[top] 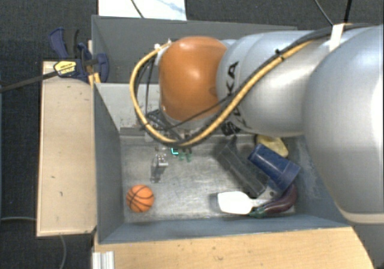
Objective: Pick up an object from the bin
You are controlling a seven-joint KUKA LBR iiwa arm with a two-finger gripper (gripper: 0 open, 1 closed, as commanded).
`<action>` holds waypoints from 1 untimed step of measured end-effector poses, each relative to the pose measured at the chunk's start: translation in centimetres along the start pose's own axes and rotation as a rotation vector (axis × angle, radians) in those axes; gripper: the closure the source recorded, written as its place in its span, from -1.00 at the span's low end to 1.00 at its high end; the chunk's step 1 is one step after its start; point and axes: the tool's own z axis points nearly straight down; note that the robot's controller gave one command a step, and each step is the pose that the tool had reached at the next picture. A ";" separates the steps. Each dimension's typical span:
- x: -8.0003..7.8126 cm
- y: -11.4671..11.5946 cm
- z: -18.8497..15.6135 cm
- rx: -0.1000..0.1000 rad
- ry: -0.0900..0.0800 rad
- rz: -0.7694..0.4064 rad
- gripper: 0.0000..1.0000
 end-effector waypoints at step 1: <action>-0.2 -0.1 -0.4 -0.002 -0.008 0.006 -1.00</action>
Offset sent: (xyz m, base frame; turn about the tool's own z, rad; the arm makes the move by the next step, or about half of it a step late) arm -0.0515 0.0352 -0.0976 -0.2193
